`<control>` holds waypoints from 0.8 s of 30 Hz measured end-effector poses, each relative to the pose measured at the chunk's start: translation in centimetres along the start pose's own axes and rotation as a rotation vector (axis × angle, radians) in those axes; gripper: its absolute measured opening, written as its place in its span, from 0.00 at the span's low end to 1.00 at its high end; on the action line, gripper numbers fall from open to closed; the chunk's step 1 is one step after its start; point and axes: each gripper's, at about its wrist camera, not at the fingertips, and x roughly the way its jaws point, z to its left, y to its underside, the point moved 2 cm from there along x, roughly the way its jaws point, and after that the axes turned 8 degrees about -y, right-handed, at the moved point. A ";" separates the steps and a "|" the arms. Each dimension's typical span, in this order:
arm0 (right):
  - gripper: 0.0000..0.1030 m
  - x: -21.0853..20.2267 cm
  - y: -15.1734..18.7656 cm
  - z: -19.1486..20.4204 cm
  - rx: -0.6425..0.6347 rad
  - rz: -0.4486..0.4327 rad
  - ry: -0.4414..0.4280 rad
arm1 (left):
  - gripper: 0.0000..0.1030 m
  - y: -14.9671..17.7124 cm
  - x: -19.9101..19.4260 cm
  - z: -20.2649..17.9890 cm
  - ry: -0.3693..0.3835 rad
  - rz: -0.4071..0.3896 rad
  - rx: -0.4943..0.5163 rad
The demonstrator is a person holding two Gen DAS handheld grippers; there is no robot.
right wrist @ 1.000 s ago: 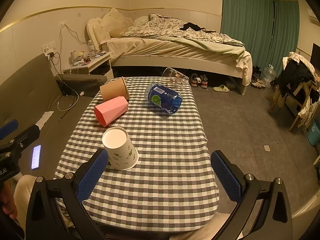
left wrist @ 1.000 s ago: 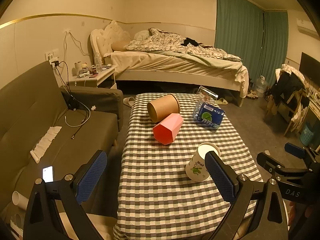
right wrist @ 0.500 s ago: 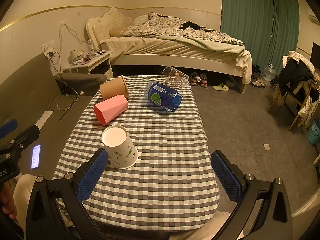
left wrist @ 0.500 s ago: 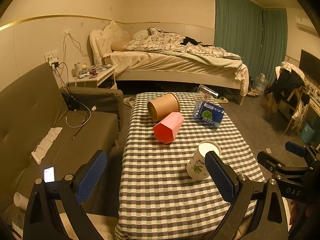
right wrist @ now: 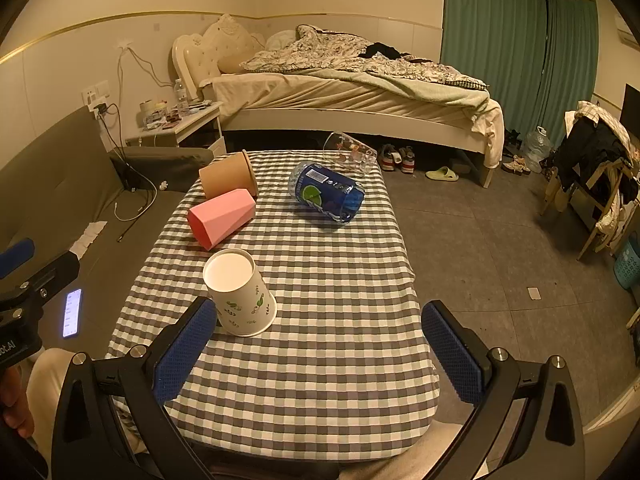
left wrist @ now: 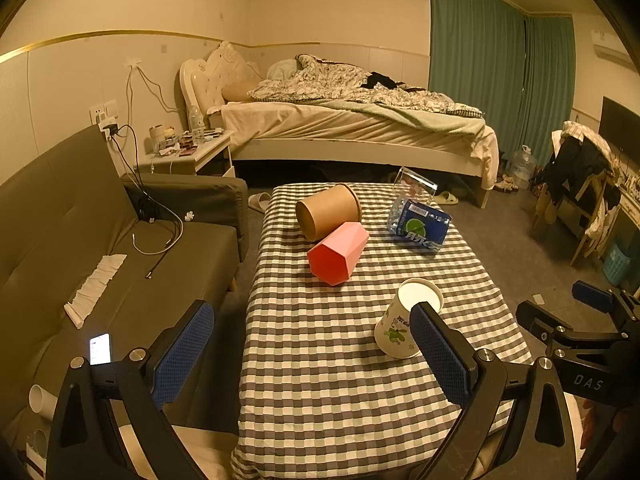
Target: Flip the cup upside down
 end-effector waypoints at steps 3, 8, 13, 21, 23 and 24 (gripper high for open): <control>1.00 0.0 0.0 0.0 0.000 0.000 0.000 | 0.98 0.0 0.0 0.0 0.000 -0.001 0.000; 1.00 0.0 0.0 0.0 0.000 0.000 0.000 | 0.98 0.0 0.0 0.1 -0.001 0.000 0.001; 1.00 0.0 0.0 0.0 0.000 0.000 -0.001 | 0.98 0.0 0.0 0.0 -0.001 0.000 0.001; 1.00 0.0 0.0 0.0 0.000 0.001 0.001 | 0.98 0.3 0.0 0.1 -0.003 0.004 0.003; 1.00 0.0 0.0 0.0 0.000 0.001 0.000 | 0.98 0.4 0.1 0.3 -0.003 0.009 0.002; 1.00 0.0 0.0 0.1 0.000 0.002 0.000 | 0.98 0.5 0.0 0.1 -0.003 0.010 0.003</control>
